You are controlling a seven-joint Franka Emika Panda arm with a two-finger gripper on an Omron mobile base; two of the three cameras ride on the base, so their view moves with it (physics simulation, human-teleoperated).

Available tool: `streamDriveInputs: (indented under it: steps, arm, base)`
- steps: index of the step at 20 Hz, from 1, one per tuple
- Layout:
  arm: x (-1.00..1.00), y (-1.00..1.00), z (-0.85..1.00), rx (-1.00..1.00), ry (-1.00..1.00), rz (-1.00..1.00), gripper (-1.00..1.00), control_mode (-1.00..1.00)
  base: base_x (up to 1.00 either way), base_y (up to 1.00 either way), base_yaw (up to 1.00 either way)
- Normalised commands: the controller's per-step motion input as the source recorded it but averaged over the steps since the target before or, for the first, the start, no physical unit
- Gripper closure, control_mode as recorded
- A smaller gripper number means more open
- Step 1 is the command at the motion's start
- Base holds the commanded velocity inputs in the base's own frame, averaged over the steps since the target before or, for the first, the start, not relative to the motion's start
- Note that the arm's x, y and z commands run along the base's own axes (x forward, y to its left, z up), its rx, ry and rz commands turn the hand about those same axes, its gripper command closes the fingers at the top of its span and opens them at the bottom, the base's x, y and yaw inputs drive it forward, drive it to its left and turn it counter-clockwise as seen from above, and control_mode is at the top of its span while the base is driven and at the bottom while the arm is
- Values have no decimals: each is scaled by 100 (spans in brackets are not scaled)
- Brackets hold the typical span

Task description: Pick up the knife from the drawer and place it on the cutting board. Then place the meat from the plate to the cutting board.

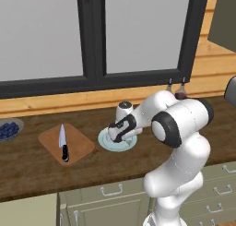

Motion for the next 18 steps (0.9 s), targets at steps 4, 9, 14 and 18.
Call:
streamDriveInputs:
  steps: [4, 9, 14, 18]
  arm:
    - [0, 0, 0, 0, 0, 0, 100, -100]
    - [0, 0, 0, 0, 0, 0, 100, -100]
    - [-2, 14, 17, 0, 0, 0, 100, -100]
    - [-12, 59, 71, 0, -1, 0, 100, -100]
  base:
    - [0, 0, 0]
    - [0, 0, 0]
    - [0, 0, 0]
    - [0, 0, 0]
